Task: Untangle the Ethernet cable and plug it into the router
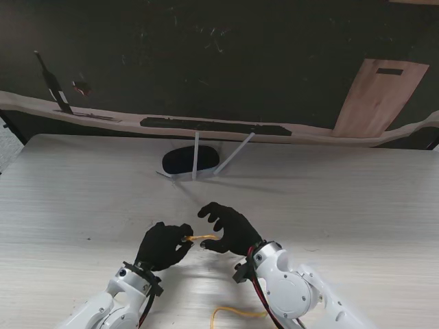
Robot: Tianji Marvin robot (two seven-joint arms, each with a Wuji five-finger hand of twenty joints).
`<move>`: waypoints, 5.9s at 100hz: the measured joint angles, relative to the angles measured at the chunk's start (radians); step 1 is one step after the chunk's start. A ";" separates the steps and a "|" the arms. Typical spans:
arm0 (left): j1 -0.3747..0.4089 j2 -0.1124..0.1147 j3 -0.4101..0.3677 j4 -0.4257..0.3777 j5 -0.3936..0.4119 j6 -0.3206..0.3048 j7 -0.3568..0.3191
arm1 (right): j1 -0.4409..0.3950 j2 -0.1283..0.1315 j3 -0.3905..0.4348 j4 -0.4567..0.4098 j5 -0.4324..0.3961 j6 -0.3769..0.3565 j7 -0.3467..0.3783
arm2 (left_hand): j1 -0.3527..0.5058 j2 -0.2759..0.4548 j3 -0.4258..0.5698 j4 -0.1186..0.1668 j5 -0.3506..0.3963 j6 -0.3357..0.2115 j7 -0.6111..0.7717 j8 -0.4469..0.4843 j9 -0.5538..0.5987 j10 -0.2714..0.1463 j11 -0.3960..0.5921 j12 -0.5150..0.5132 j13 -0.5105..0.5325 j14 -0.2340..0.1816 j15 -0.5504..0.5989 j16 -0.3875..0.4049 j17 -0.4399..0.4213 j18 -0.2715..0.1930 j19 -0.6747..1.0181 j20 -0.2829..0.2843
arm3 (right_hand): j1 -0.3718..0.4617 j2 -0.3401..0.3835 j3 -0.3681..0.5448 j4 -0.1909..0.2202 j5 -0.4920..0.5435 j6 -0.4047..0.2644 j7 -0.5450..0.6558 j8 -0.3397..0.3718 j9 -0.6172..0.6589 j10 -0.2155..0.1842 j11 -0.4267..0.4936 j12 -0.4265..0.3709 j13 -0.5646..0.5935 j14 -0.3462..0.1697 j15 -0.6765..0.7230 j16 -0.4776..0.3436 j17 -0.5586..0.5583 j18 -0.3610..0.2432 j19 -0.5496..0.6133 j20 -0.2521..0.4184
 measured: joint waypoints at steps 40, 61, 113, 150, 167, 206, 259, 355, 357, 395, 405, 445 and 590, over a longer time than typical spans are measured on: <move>0.001 -0.003 0.003 0.000 -0.001 0.022 0.008 | 0.000 -0.010 -0.055 -0.001 -0.084 0.043 -0.078 | 0.000 -0.001 0.009 0.000 0.001 0.001 0.000 -0.001 0.000 0.002 0.000 0.000 0.000 0.001 0.000 0.000 0.006 0.002 0.001 -0.010 | 0.112 -0.047 0.061 -0.001 0.070 0.086 0.009 -0.010 0.096 0.024 0.041 -0.001 0.310 -0.001 0.196 0.026 0.400 0.104 0.289 -0.012; 0.000 -0.003 0.007 0.000 -0.005 0.025 0.004 | 0.011 -0.036 -0.100 0.036 -0.092 0.057 -0.168 | 0.000 -0.001 0.009 0.000 0.006 0.001 0.000 -0.001 0.000 0.002 0.000 0.000 0.000 0.002 0.000 0.000 0.006 0.003 0.001 -0.010 | 0.121 -0.047 0.080 -0.001 0.231 0.105 0.006 -0.012 0.256 0.046 0.073 -0.001 0.504 -0.024 0.545 0.075 0.718 0.019 0.674 0.042; 0.006 -0.003 0.007 -0.010 -0.014 0.044 -0.015 | 0.065 -0.047 -0.140 0.139 -0.253 -0.055 -0.279 | -0.001 -0.002 0.009 0.000 0.016 0.005 0.001 -0.001 0.001 0.003 0.000 0.000 0.000 0.006 0.000 0.000 -0.004 0.010 0.008 -0.010 | 0.134 -0.044 0.089 -0.120 0.483 0.013 0.238 -0.280 0.554 -0.011 0.085 -0.001 0.596 -0.105 0.834 0.143 0.834 -0.133 0.849 0.179; 0.006 -0.004 0.010 -0.010 -0.023 0.043 -0.021 | 0.081 -0.048 -0.156 0.158 -0.262 -0.055 -0.293 | -0.001 -0.004 0.009 -0.001 0.017 0.003 0.001 -0.001 0.001 0.003 0.000 0.000 0.000 0.007 0.000 0.000 -0.004 0.011 0.008 -0.010 | 0.158 -0.032 0.089 -0.120 0.545 0.017 0.252 -0.314 0.619 -0.044 0.084 -0.014 0.607 -0.108 0.872 0.200 0.845 -0.138 0.854 0.269; 0.006 -0.004 0.011 -0.010 -0.027 0.043 -0.022 | 0.083 -0.048 -0.159 0.161 -0.270 -0.053 -0.297 | -0.001 -0.004 0.009 -0.001 0.017 0.003 0.001 -0.001 0.001 0.003 0.000 0.000 0.000 0.007 0.000 0.000 -0.004 0.011 0.008 -0.010 | 0.158 -0.036 0.089 -0.120 0.546 0.035 0.260 -0.315 0.631 -0.054 0.084 -0.014 0.610 -0.114 0.893 0.222 0.851 -0.146 0.854 0.314; 0.009 -0.004 0.010 -0.010 -0.027 0.042 -0.024 | 0.087 -0.048 -0.165 0.166 -0.289 -0.047 -0.300 | -0.001 -0.004 0.009 -0.001 0.017 0.003 0.001 -0.001 0.001 0.003 0.000 -0.001 0.000 0.007 0.000 0.000 -0.004 0.011 0.008 -0.010 | 0.180 -0.047 0.089 -0.120 0.557 0.049 0.261 -0.324 0.653 -0.068 0.084 -0.015 0.621 -0.125 0.931 0.261 0.864 -0.153 0.857 0.393; 0.011 -0.004 0.008 -0.014 -0.026 0.040 -0.031 | 0.092 -0.047 -0.174 0.174 -0.298 -0.037 -0.302 | -0.001 -0.004 0.009 -0.001 0.017 0.003 0.001 -0.001 0.001 0.003 0.000 -0.001 0.000 0.007 0.000 0.000 -0.005 0.011 0.008 -0.010 | 0.193 0.006 0.089 -0.120 0.570 0.082 0.261 -0.336 0.655 -0.071 0.084 -0.015 0.621 -0.129 0.940 0.274 0.865 -0.156 0.860 0.418; 0.073 0.005 -0.074 -0.063 0.034 0.023 -0.045 | 0.052 -0.048 -0.078 0.161 -0.300 -0.051 -0.336 | -0.322 0.011 0.246 0.050 -0.226 -0.062 -0.245 0.044 -0.390 -0.034 -0.077 -0.002 -0.329 0.036 -0.087 0.078 -0.313 0.001 -0.103 0.014 | 0.194 0.024 0.090 -0.129 0.621 0.086 0.233 -0.320 0.692 -0.085 0.112 0.011 0.622 -0.128 0.939 0.275 0.864 -0.155 0.862 0.268; 0.074 0.006 -0.076 -0.064 0.034 0.024 -0.046 | 0.052 -0.047 -0.076 0.160 -0.299 -0.052 -0.336 | -0.319 0.012 0.246 0.050 -0.226 -0.062 -0.245 0.044 -0.390 -0.034 -0.077 -0.002 -0.329 0.036 -0.088 0.079 -0.313 0.001 -0.103 0.014 | 0.194 0.024 0.090 -0.129 0.621 0.086 0.233 -0.316 0.692 -0.085 0.112 0.011 0.622 -0.128 0.938 0.275 0.864 -0.155 0.862 0.267; 0.059 0.006 -0.054 -0.047 -0.005 0.000 -0.035 | 0.027 -0.039 -0.039 0.120 -0.275 -0.070 -0.291 | -0.276 0.077 0.160 0.052 -0.226 -0.064 -0.245 0.044 -0.390 -0.034 -0.077 -0.002 -0.353 0.036 -0.110 0.091 -0.328 0.001 -0.111 0.013 | 0.194 0.052 0.088 -0.130 0.605 0.100 0.221 -0.233 0.693 -0.082 0.178 0.047 0.624 -0.113 0.903 0.236 0.841 -0.112 0.860 0.209; 0.058 0.005 -0.054 -0.047 -0.001 -0.001 -0.038 | 0.018 -0.035 -0.032 0.111 -0.275 -0.078 -0.284 | -0.276 0.082 0.157 0.052 -0.225 -0.064 -0.237 0.044 -0.390 -0.034 -0.077 -0.002 -0.361 0.036 -0.112 0.091 -0.338 0.001 -0.111 0.013 | 0.194 0.063 0.083 -0.130 0.593 0.101 0.221 -0.214 0.693 -0.082 0.192 0.067 0.624 -0.113 0.907 0.236 0.841 -0.112 0.860 0.208; 0.197 0.012 -0.171 -0.205 0.076 0.204 -0.139 | -0.018 -0.026 0.039 0.084 -0.289 -0.138 -0.272 | -0.247 0.129 -0.020 0.052 -0.170 -0.101 -0.188 0.055 -0.389 -0.031 -0.077 -0.012 -0.389 0.038 -0.129 0.091 -0.366 0.001 -0.120 0.013 | 0.194 0.073 0.079 -0.130 0.589 0.102 0.221 -0.212 0.690 -0.082 0.216 0.093 0.624 -0.115 0.933 0.236 0.841 -0.119 0.860 0.210; -0.480 -0.124 0.082 0.591 -0.490 0.061 0.071 | -0.019 -0.014 0.064 0.089 -0.229 -0.143 -0.190 | -0.390 -0.061 0.244 0.051 -0.572 -0.110 -0.534 -0.122 -0.880 -0.132 -0.329 -0.152 -0.562 -0.002 -0.164 0.132 -0.415 -0.051 -0.112 0.012 | 0.204 0.085 0.059 -0.130 0.580 0.103 0.223 -0.210 0.689 -0.082 0.217 0.094 0.624 -0.115 0.933 0.237 0.841 -0.120 0.860 0.210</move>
